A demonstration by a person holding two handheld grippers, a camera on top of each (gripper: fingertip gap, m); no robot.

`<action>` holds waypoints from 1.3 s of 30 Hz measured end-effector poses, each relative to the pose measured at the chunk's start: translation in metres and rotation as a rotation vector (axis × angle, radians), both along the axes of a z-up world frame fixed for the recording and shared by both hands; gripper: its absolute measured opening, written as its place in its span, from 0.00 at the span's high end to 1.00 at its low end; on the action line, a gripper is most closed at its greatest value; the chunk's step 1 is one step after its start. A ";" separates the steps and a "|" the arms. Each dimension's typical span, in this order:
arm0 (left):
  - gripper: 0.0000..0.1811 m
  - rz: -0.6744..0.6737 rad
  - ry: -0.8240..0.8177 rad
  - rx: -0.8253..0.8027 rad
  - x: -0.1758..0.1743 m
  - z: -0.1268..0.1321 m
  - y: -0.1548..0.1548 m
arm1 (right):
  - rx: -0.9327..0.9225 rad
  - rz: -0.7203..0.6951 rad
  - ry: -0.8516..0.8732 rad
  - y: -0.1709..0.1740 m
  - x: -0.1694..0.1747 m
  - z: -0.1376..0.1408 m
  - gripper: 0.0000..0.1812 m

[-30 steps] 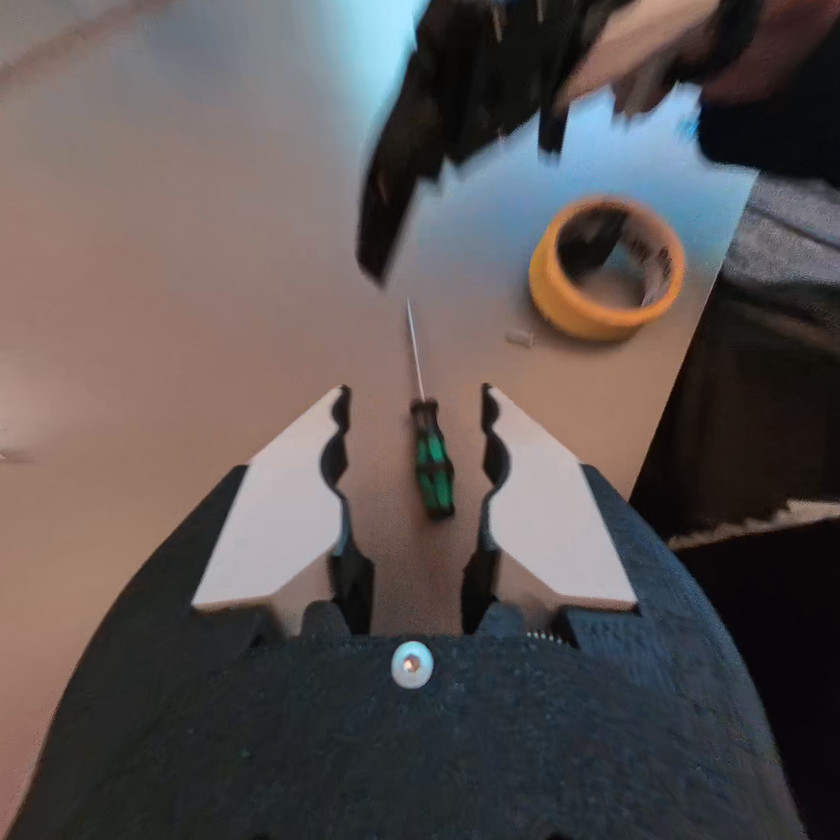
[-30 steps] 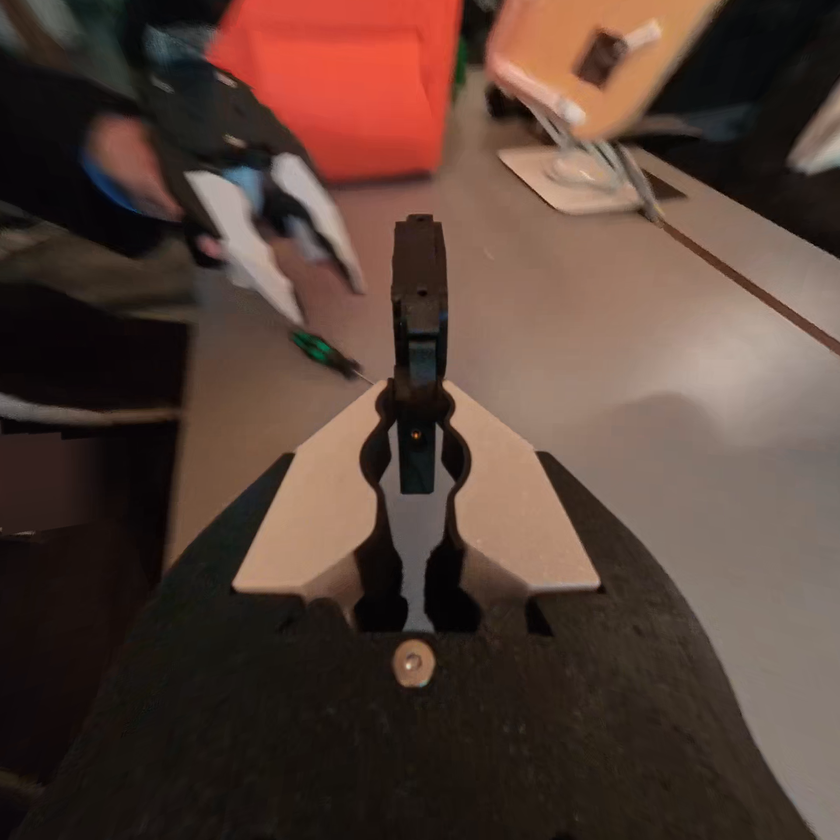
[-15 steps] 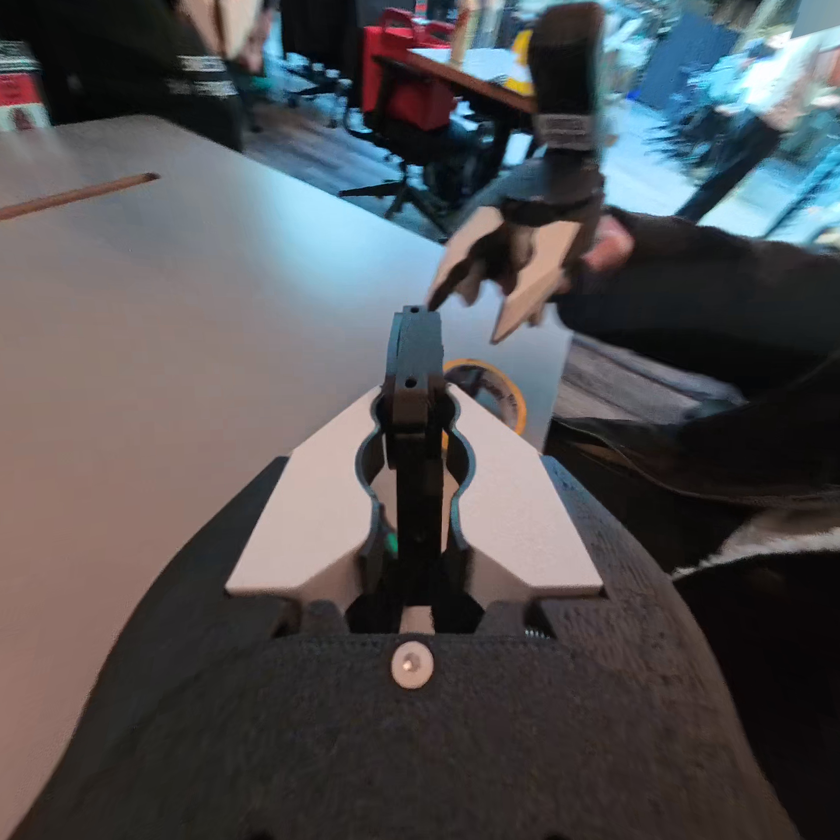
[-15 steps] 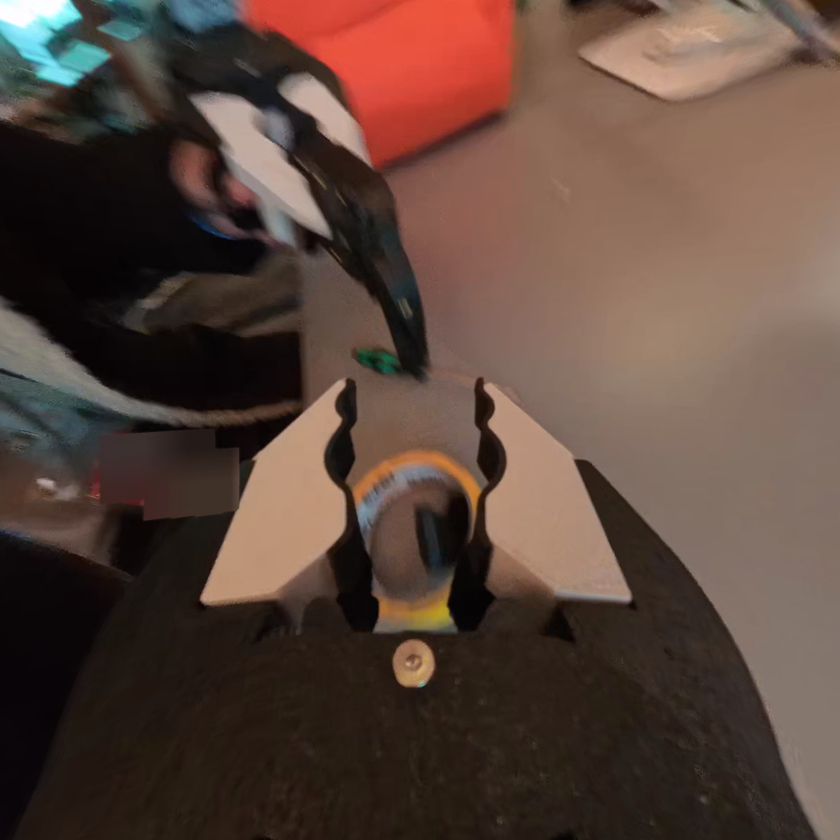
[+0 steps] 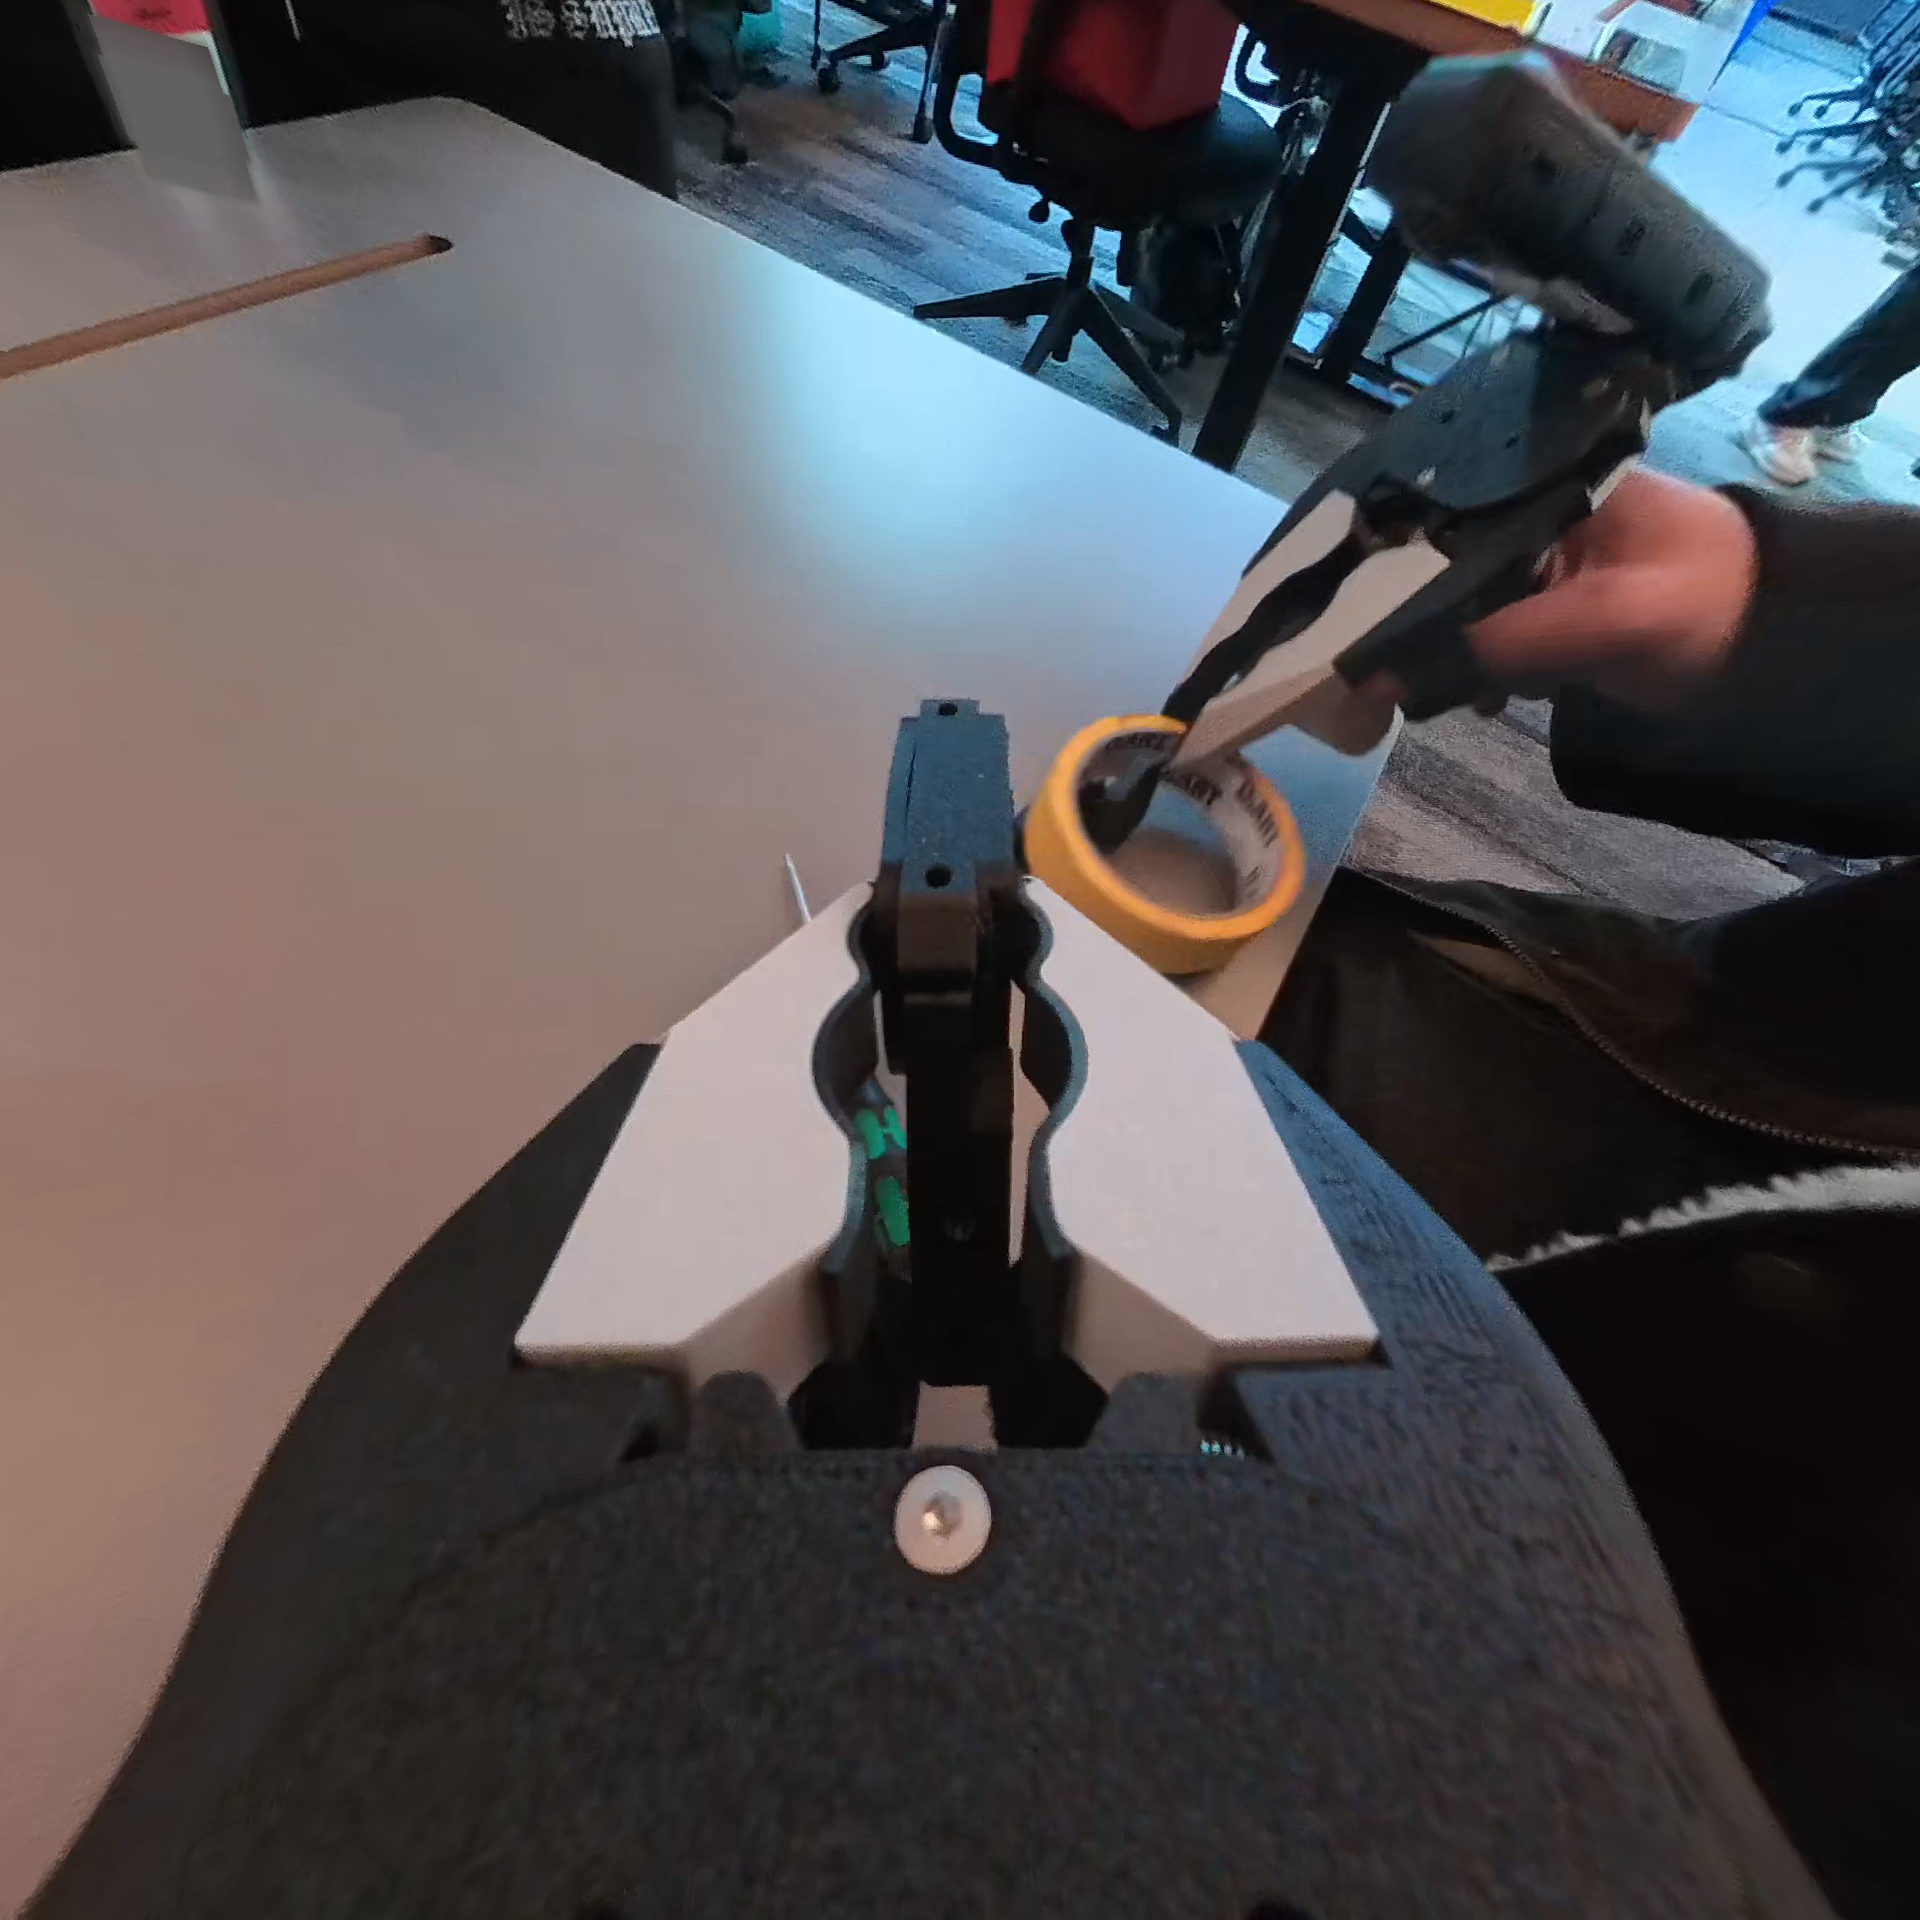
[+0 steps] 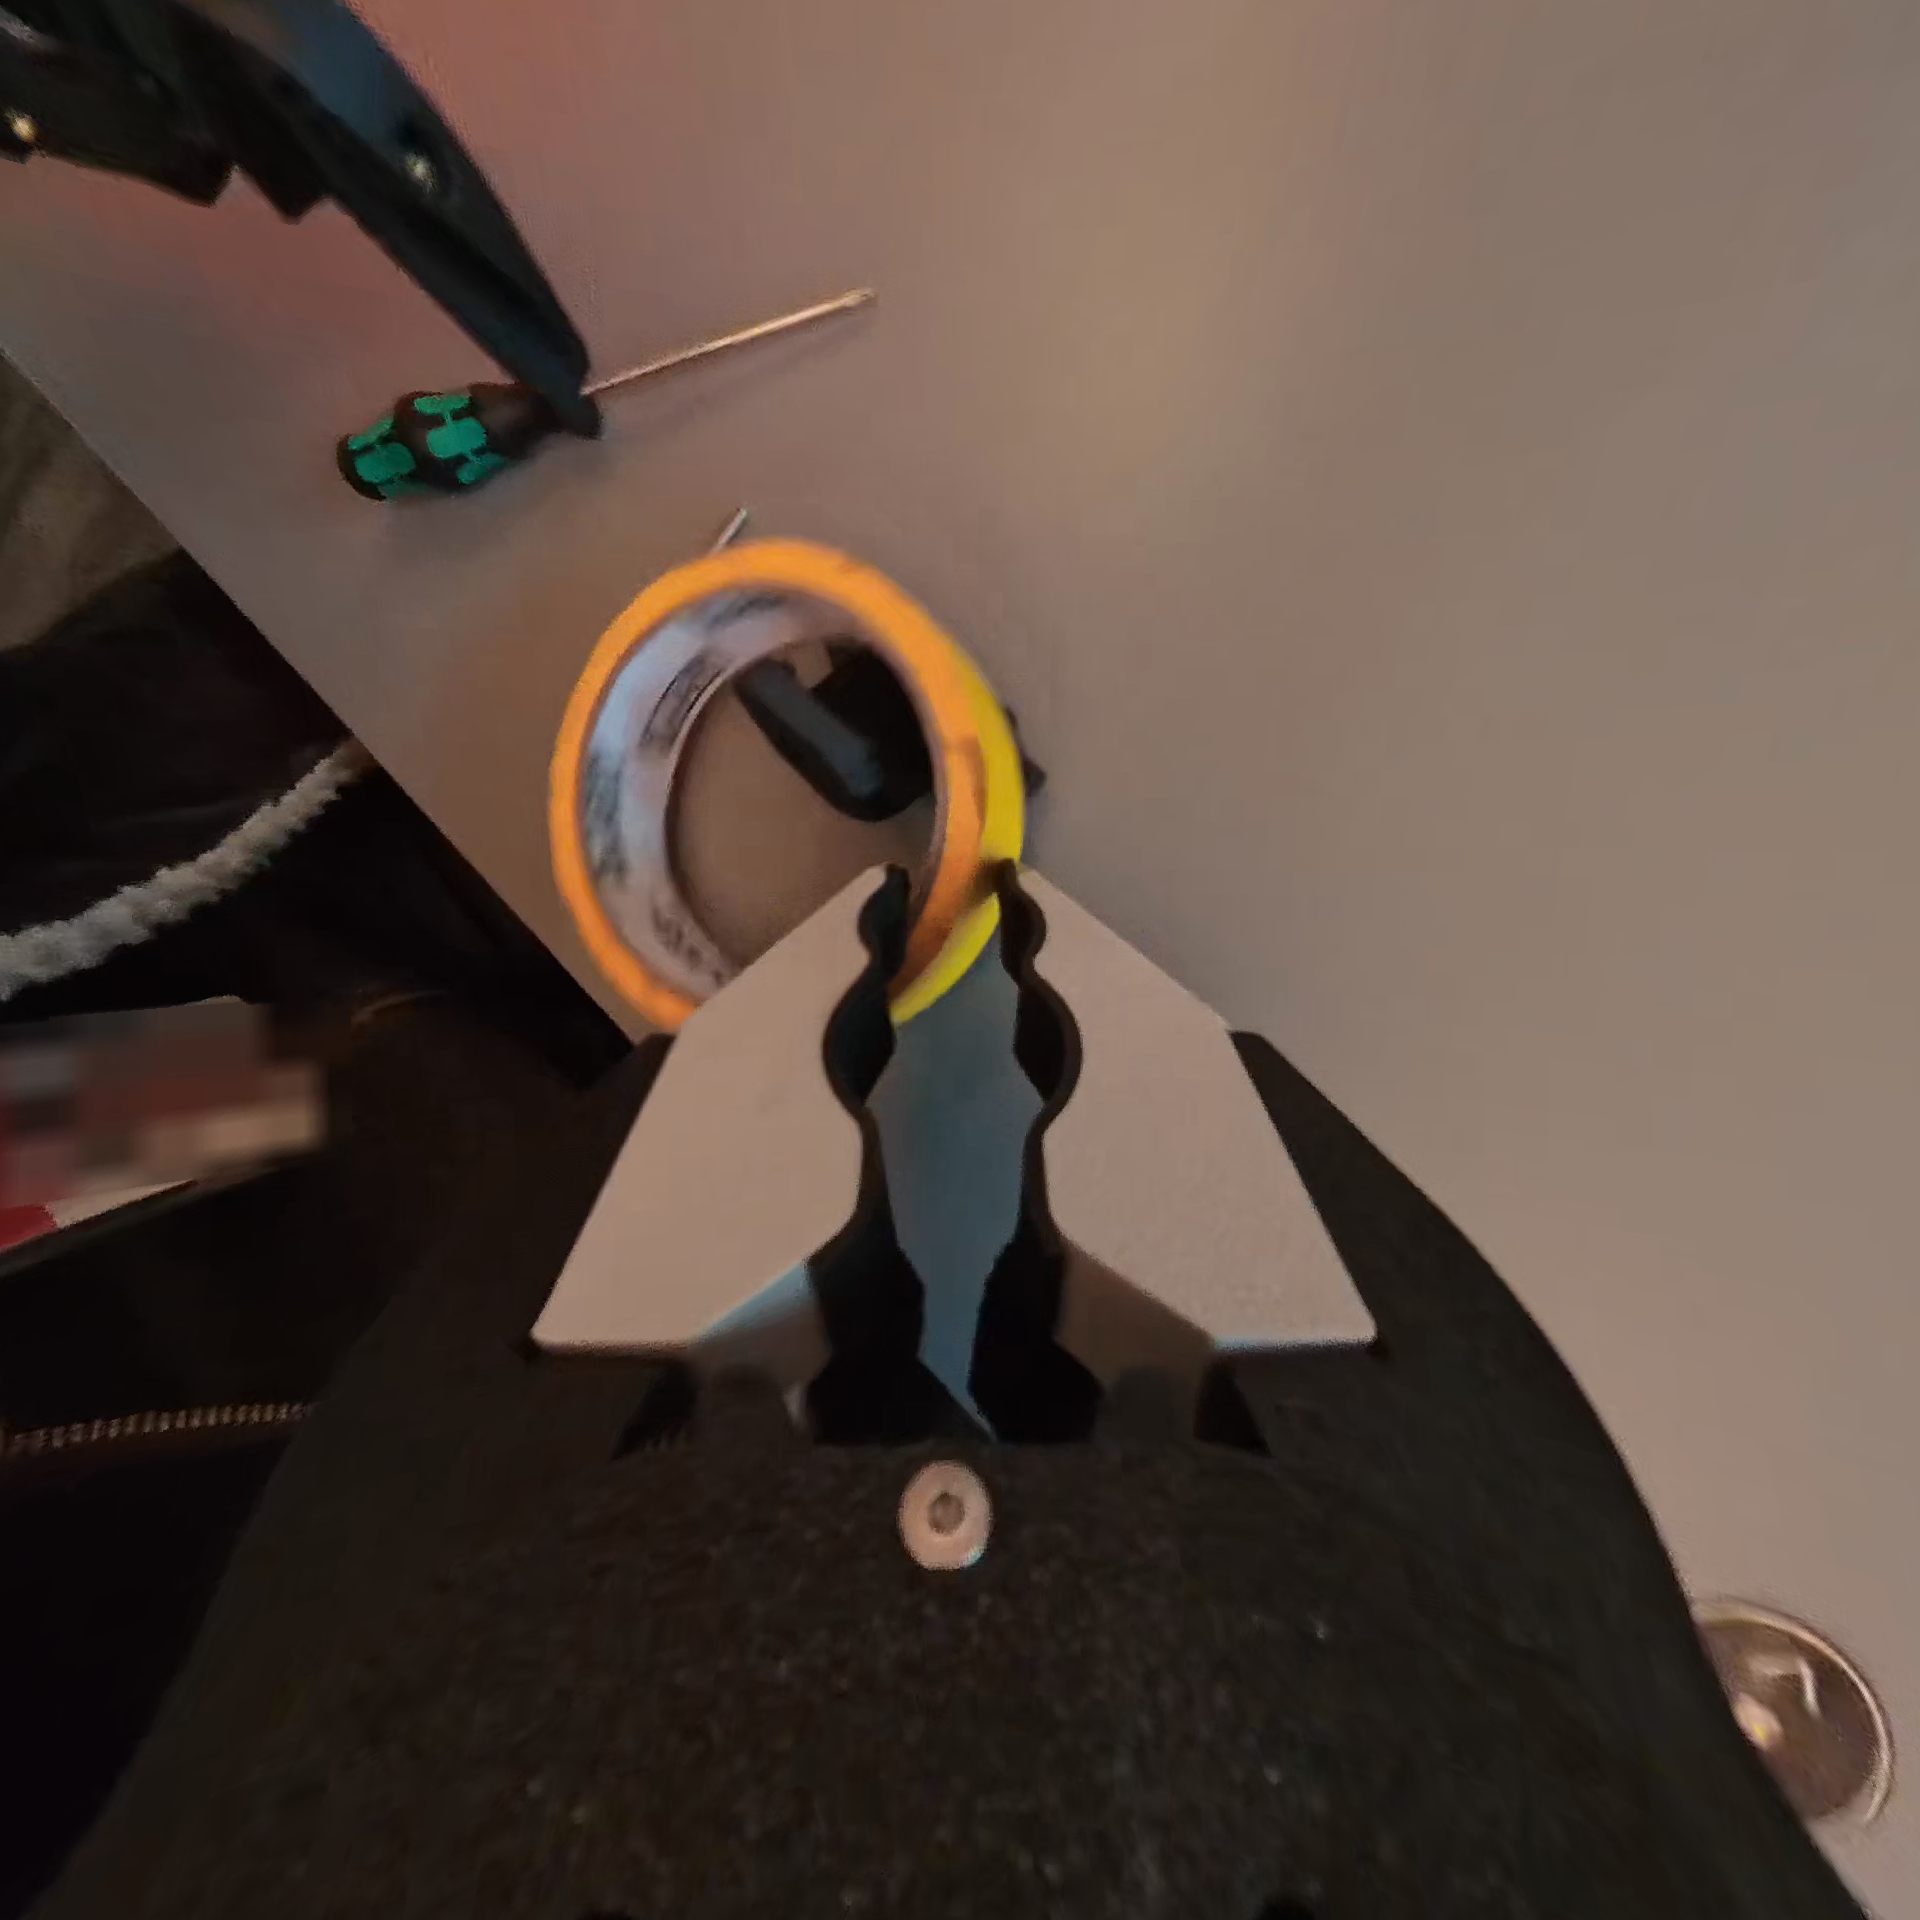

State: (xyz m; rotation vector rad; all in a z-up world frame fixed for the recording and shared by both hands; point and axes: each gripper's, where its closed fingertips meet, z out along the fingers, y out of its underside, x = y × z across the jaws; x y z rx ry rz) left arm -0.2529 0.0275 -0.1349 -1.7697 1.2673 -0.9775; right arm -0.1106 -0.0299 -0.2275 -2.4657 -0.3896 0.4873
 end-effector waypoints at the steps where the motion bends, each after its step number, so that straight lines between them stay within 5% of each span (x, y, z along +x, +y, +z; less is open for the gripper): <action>1: 0.88 -0.005 0.004 0.007 -0.001 0.000 -0.001 | 0.003 -0.022 -0.012 0.000 0.003 0.006 0.92; 7: 0.88 0.011 0.039 -0.025 -0.011 -0.009 0.003 | 0.036 -0.175 0.017 0.021 0.025 0.048 0.96; 9: 0.88 0.022 0.051 -0.052 -0.012 -0.014 0.004 | 0.039 -0.190 -0.075 0.049 0.045 0.042 0.96; 13: 0.88 0.010 0.080 -0.043 -0.010 -0.019 -0.001 | 0.040 -0.265 0.019 0.115 0.062 0.038 0.96; 16: 0.88 0.011 0.089 -0.026 -0.012 -0.020 0.000 | 0.002 -0.161 -0.147 0.157 0.060 0.013 0.96; 23: 0.88 0.015 0.086 0.009 -0.015 -0.019 0.003 | 0.037 -0.193 -0.204 0.169 0.069 -0.009 0.95; 26: 0.88 -0.018 0.077 0.005 -0.014 -0.018 -0.003 | 0.095 -0.183 -0.276 0.150 0.081 0.005 0.81; 28: 0.88 -0.024 0.076 0.014 -0.013 -0.016 -0.004 | 0.201 -0.164 -0.258 0.118 0.079 0.038 0.79; 32: 0.88 -0.021 0.085 0.027 -0.013 -0.017 -0.003 | 0.234 0.305 0.177 -0.001 -0.042 0.080 0.78; 35: 0.88 -0.043 0.059 0.018 -0.010 -0.014 -0.008 | 0.154 0.461 0.060 -0.059 -0.073 0.036 0.71; 39: 0.88 -0.066 0.060 0.020 -0.005 -0.014 -0.014 | 0.067 0.582 -0.076 -0.075 -0.070 0.002 0.83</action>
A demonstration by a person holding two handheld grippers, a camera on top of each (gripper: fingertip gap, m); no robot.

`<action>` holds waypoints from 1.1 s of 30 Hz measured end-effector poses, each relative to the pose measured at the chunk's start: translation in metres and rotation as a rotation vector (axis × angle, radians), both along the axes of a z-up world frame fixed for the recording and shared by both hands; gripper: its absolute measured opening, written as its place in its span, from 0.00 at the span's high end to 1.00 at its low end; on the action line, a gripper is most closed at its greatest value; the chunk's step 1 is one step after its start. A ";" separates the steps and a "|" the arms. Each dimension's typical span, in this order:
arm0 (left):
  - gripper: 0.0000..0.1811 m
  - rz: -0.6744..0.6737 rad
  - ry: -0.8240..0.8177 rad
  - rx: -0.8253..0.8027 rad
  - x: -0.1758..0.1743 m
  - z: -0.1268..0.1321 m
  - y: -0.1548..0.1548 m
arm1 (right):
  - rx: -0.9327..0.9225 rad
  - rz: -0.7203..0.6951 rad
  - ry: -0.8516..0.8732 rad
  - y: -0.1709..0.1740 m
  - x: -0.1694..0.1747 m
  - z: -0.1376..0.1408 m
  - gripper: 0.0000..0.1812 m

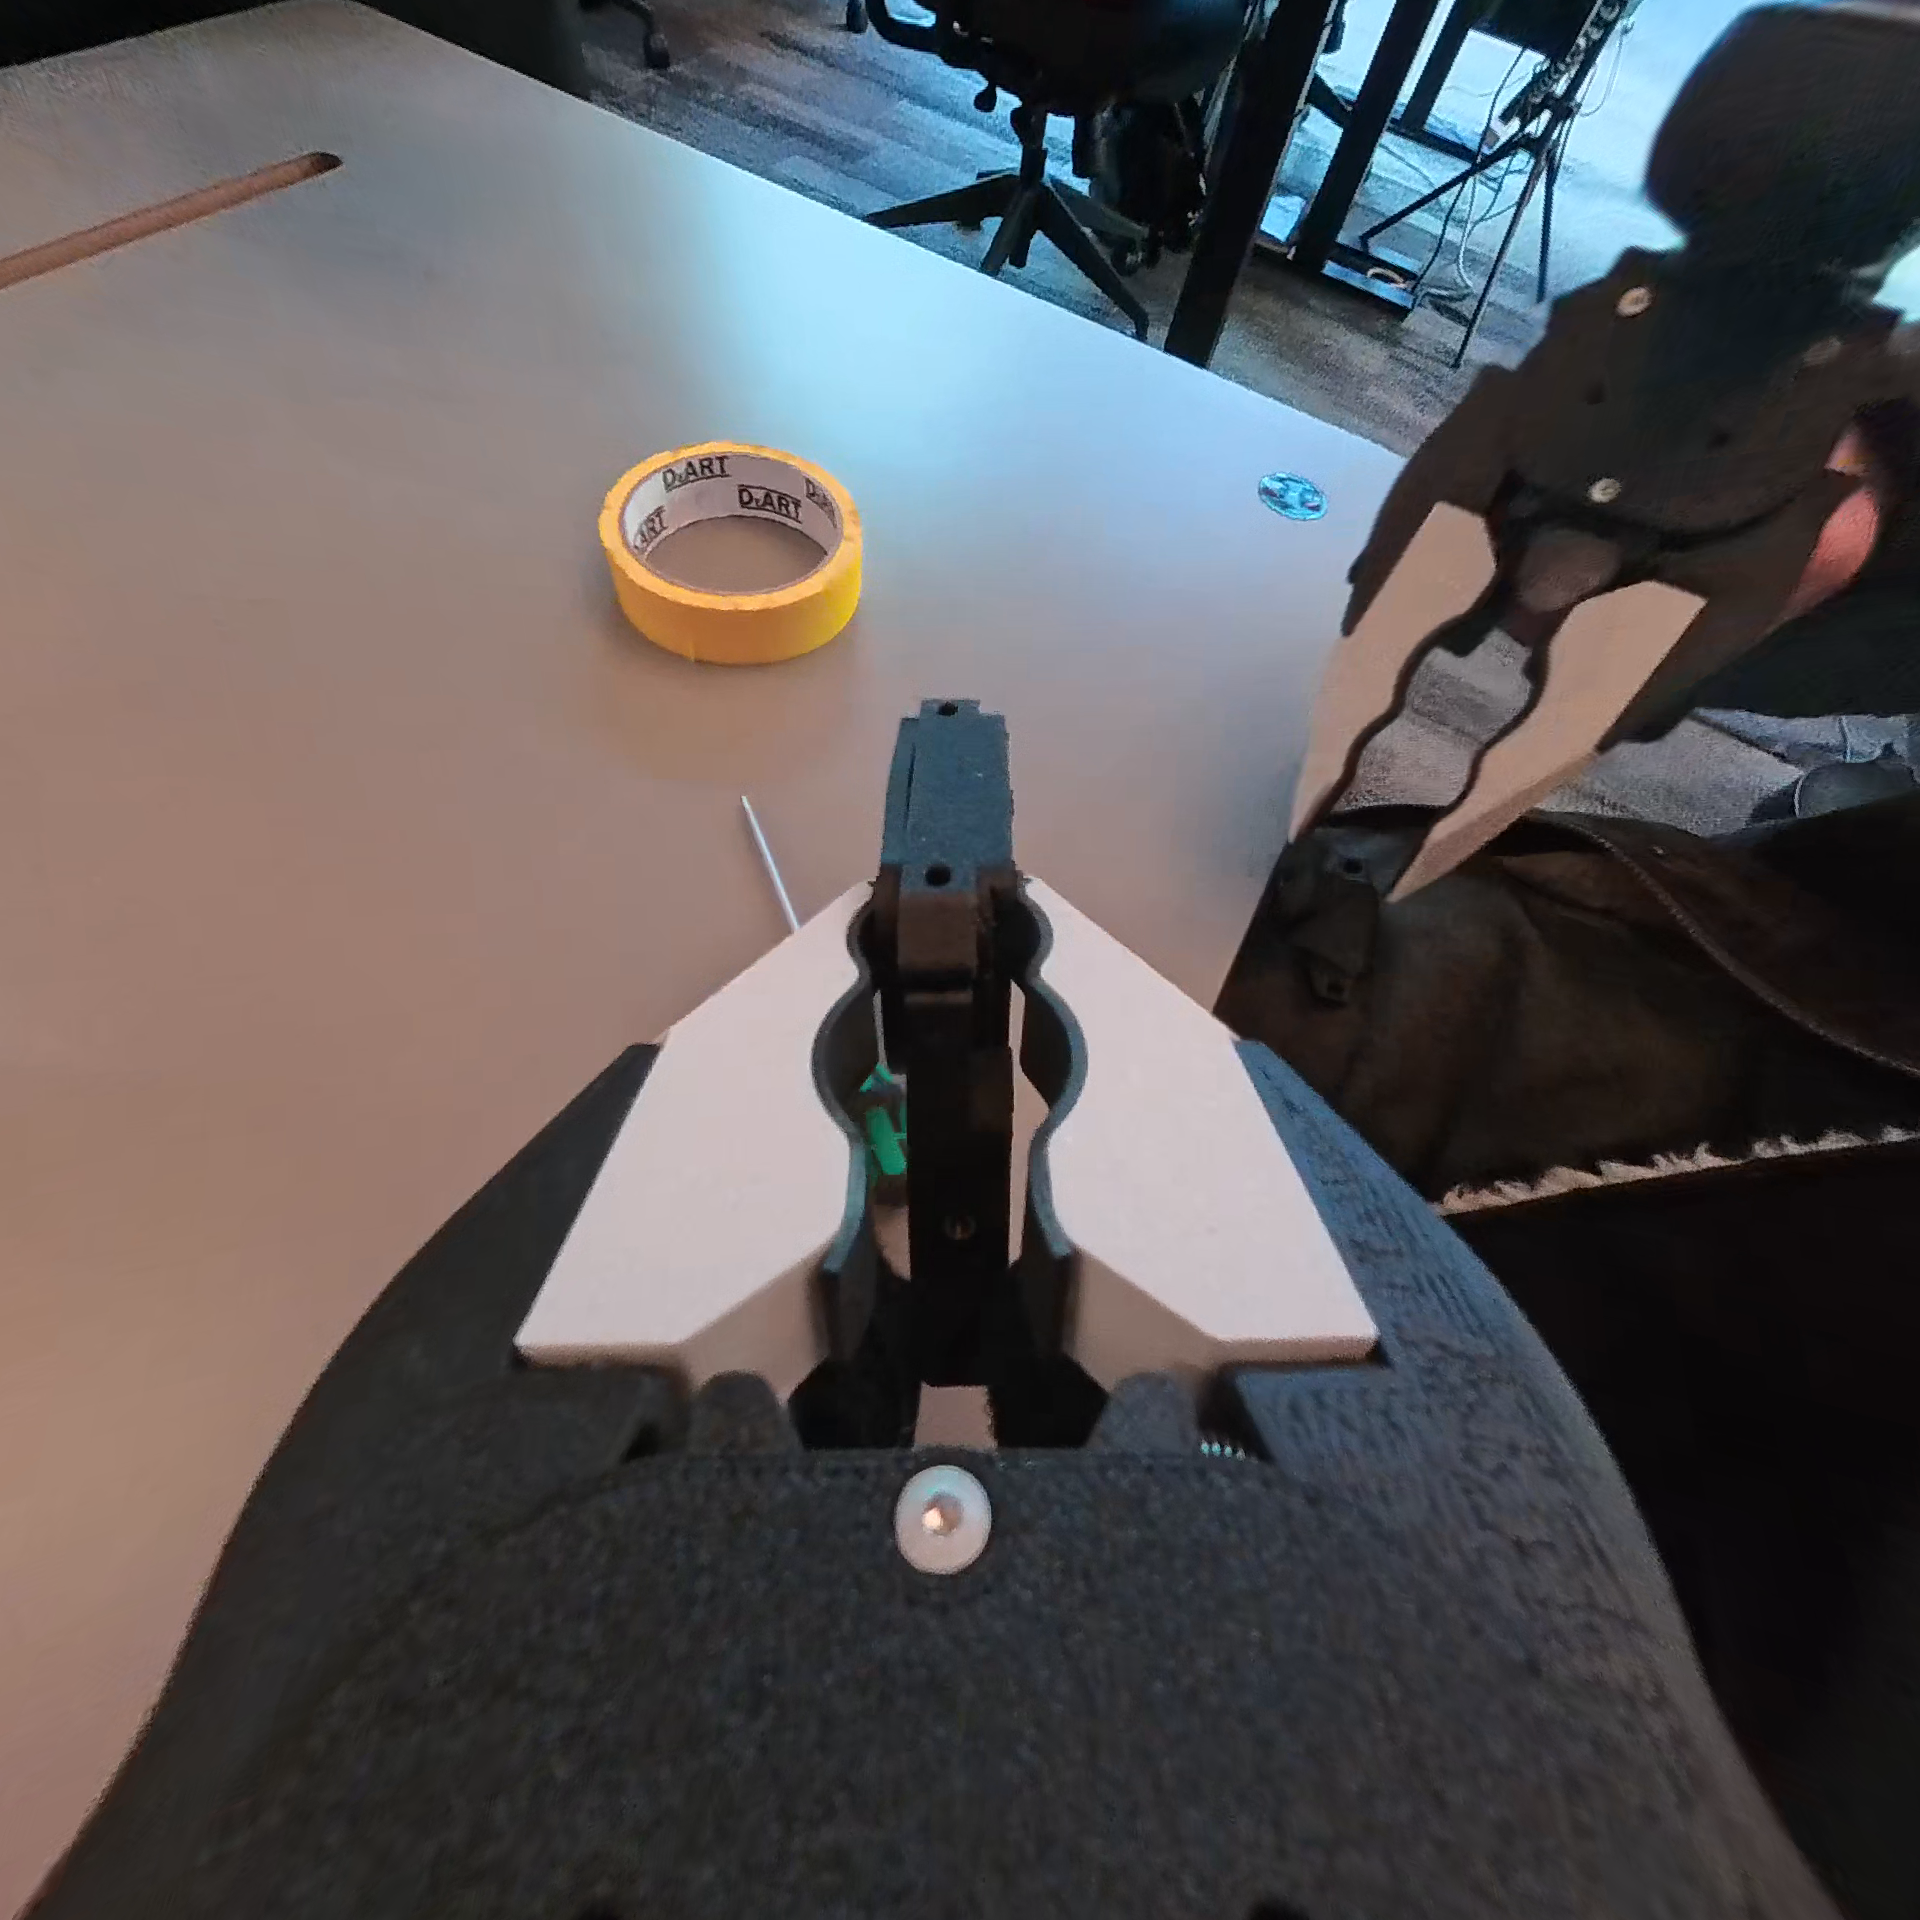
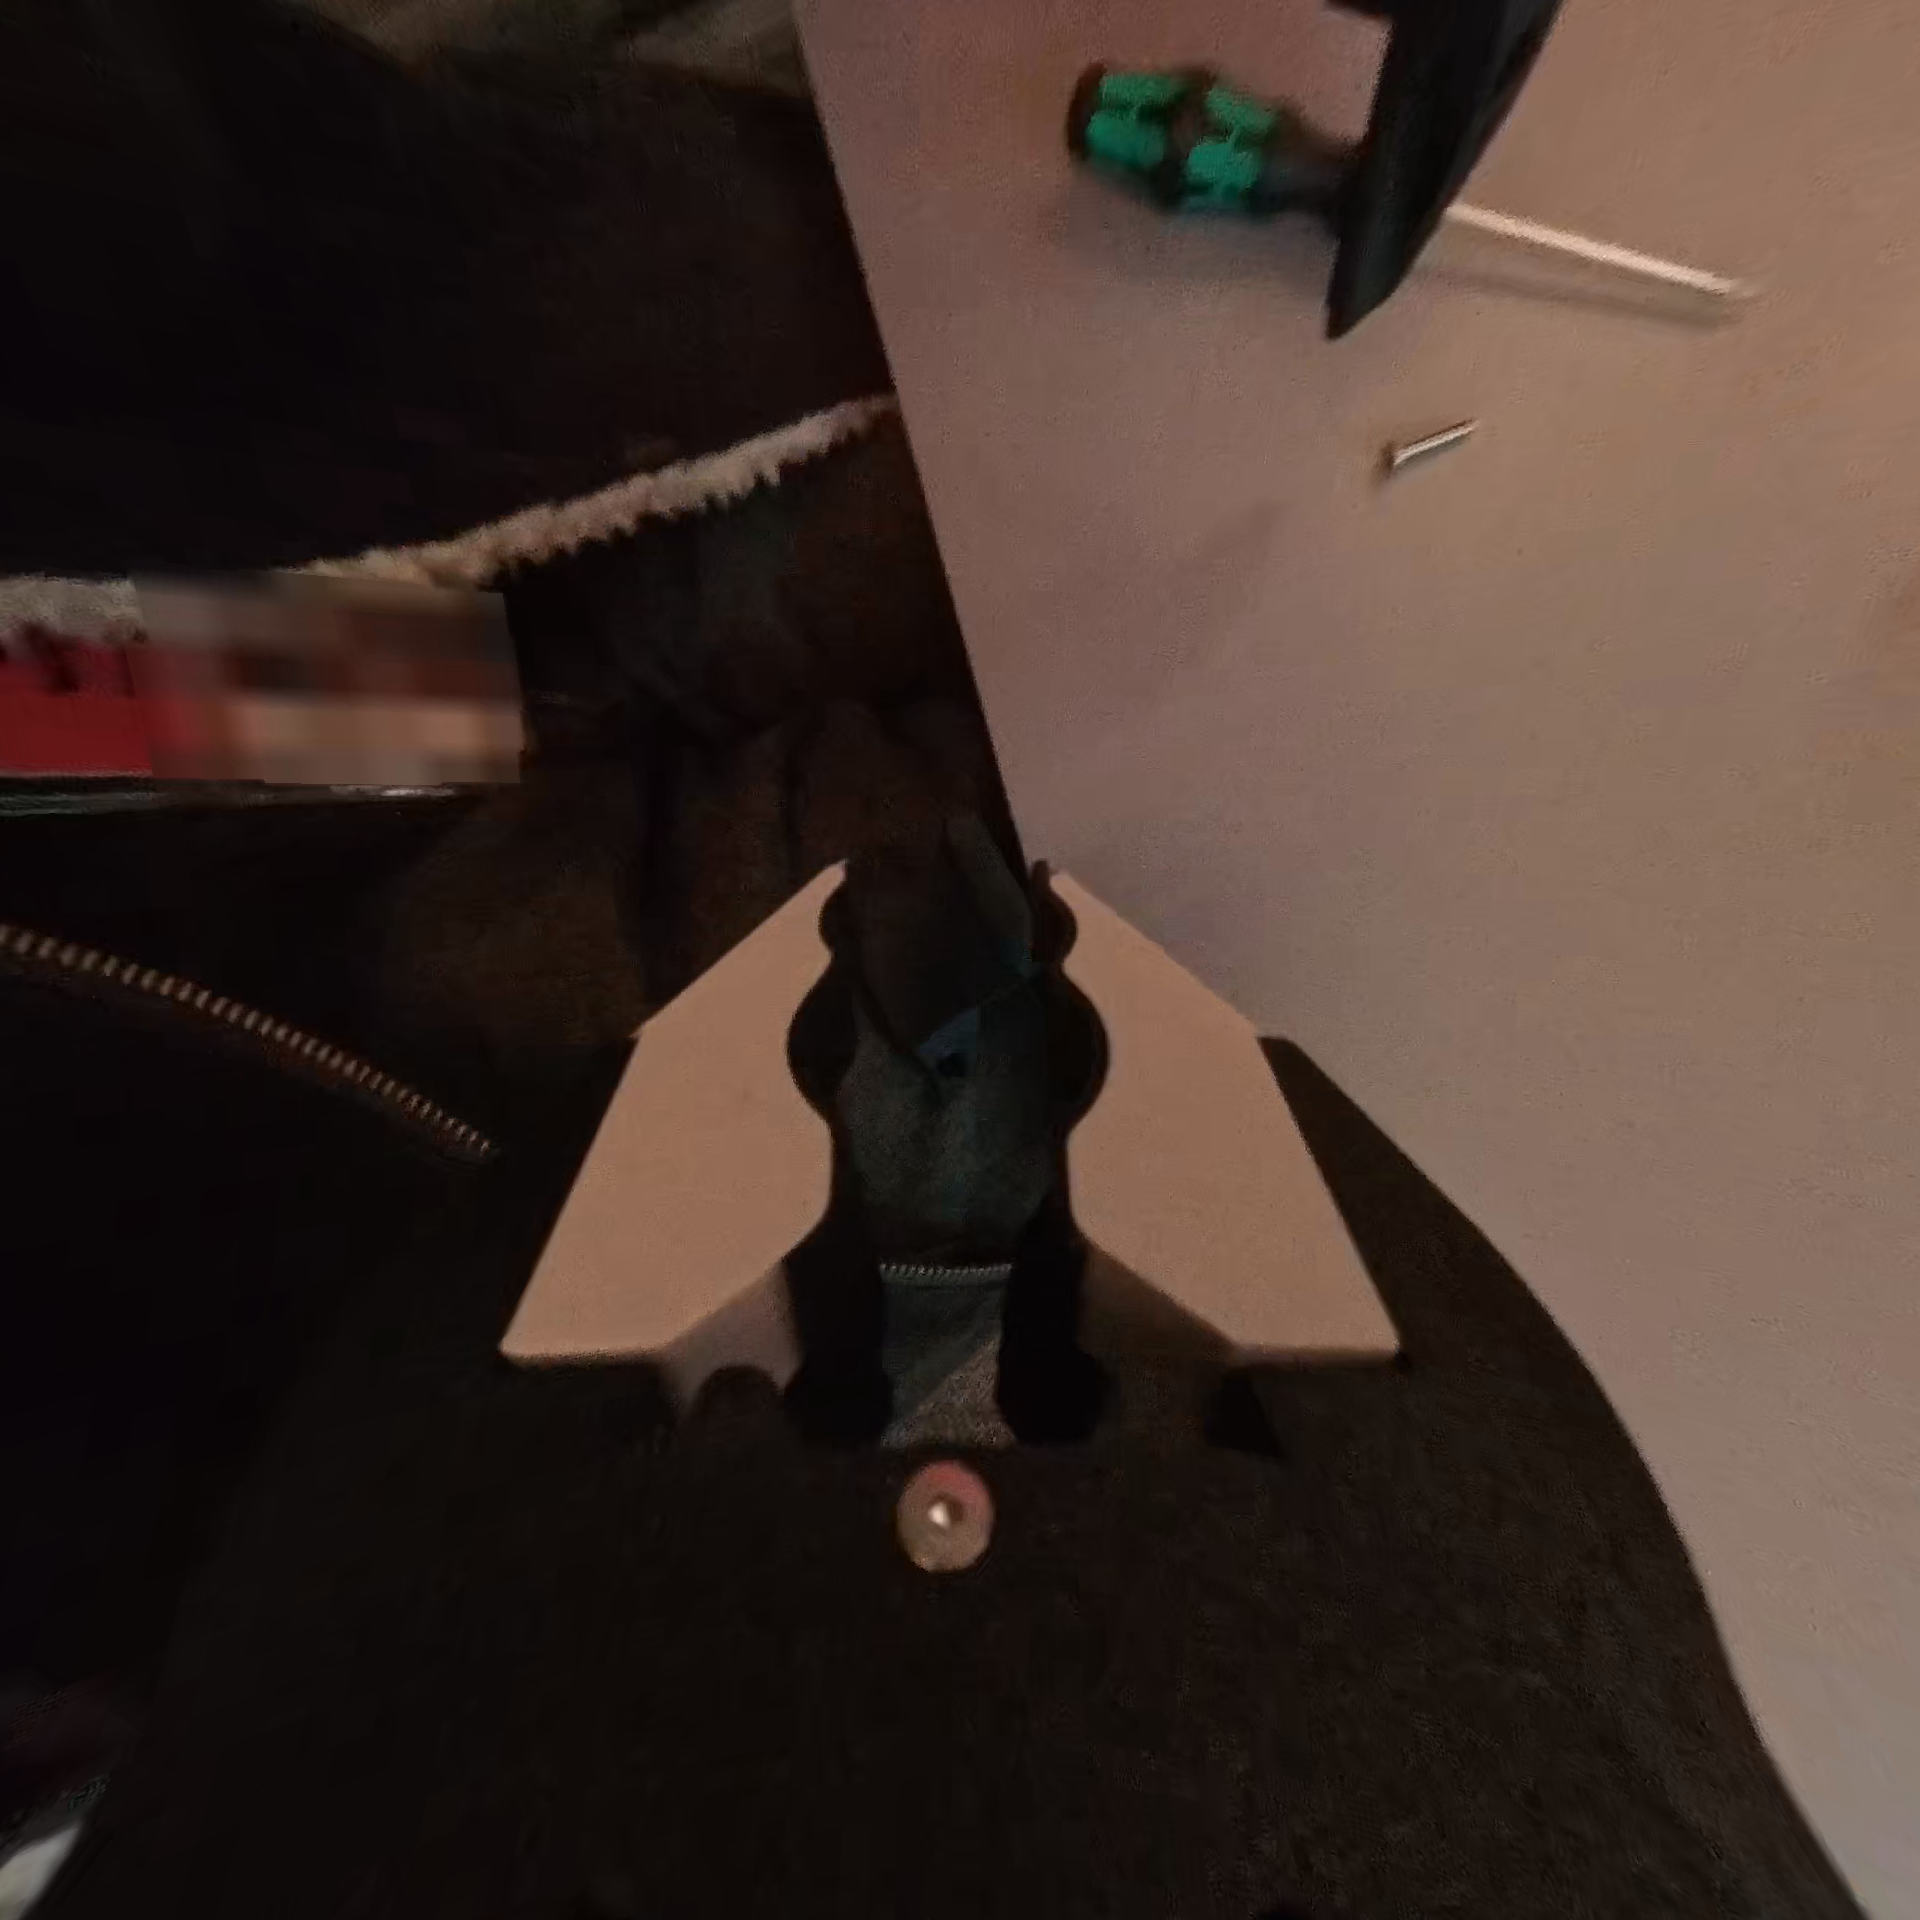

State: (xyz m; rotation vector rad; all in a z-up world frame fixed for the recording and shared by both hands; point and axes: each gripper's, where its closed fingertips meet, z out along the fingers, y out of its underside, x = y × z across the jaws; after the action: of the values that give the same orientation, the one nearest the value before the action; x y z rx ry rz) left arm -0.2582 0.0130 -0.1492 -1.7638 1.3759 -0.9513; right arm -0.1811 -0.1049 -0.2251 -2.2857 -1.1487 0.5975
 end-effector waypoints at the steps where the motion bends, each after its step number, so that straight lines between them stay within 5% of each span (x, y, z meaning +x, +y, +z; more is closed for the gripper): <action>1: 0.88 -0.007 0.005 0.006 0.000 0.000 -0.002 | -0.019 0.012 -0.013 0.001 -0.001 -0.003 0.85; 7: 0.88 -0.014 0.003 0.040 0.003 0.003 -0.005 | 0.020 0.082 -0.198 0.006 -0.002 -0.021 0.95; 10: 0.88 -0.022 -0.018 0.011 0.005 0.004 -0.007 | 0.027 0.014 -0.154 0.010 0.004 -0.007 0.96; 17: 0.88 0.027 -0.035 0.163 0.011 0.010 0.002 | 0.072 -0.553 0.410 0.082 0.004 0.109 0.96; 20: 0.88 0.018 -0.086 0.136 0.020 0.016 -0.005 | 0.077 -0.647 0.537 0.110 -0.005 0.141 0.96; 23: 0.88 0.078 -0.027 0.148 0.016 0.009 0.007 | 0.145 -0.682 0.123 0.126 0.022 0.107 0.96; 28: 0.88 0.178 0.003 0.124 0.000 0.002 0.032 | -0.057 -0.830 -0.230 0.111 0.089 0.020 0.96; 33: 0.88 0.183 0.023 0.174 0.000 0.000 0.035 | 0.101 -0.837 -0.419 0.110 0.104 0.010 0.96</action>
State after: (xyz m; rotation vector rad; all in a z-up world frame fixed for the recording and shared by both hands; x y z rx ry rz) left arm -0.2579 0.0477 -0.1492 -1.7385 1.2471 -0.6938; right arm -0.0770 0.0047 -0.2154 -2.5650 -0.2679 -0.2610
